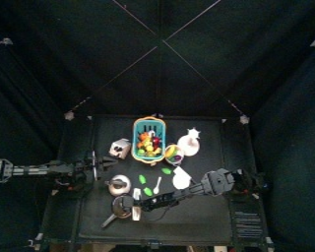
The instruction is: Place pot lid below plate and grab pan
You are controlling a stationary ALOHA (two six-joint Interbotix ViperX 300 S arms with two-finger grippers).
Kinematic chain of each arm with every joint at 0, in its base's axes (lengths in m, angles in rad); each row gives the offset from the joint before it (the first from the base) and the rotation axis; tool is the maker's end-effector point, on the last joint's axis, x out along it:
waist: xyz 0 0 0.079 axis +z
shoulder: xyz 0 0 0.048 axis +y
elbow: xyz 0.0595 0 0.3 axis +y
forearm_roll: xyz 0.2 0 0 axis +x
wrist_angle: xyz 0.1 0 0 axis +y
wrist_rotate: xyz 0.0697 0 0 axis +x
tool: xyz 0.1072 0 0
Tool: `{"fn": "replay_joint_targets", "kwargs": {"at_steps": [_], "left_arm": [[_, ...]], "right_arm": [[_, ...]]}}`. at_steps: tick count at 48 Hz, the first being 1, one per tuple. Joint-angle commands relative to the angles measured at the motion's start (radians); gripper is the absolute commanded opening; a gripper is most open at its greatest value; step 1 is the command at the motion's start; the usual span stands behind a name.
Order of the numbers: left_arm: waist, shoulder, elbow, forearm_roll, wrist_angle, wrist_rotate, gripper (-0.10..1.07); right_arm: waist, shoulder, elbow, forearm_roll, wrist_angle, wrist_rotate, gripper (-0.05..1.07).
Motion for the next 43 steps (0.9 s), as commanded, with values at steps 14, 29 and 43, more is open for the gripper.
{"fn": "replay_joint_targets", "kwargs": {"at_steps": [14,29,43], "left_arm": [[-0.002,0.005,-0.012,-0.006,-0.003,0.000,0.58],[-0.009,0.005,-0.012,-0.003,-0.003,0.002,0.58],[-0.018,0.003,-0.018,-0.002,-0.003,0.002,0.58]], "right_arm": [[0.008,-0.318,0.256,-0.006,0.067,0.000,0.63],[0.084,-0.492,0.541,0.169,0.224,0.009,0.63],[0.181,-0.606,0.719,0.357,0.310,0.012,0.63]]}}
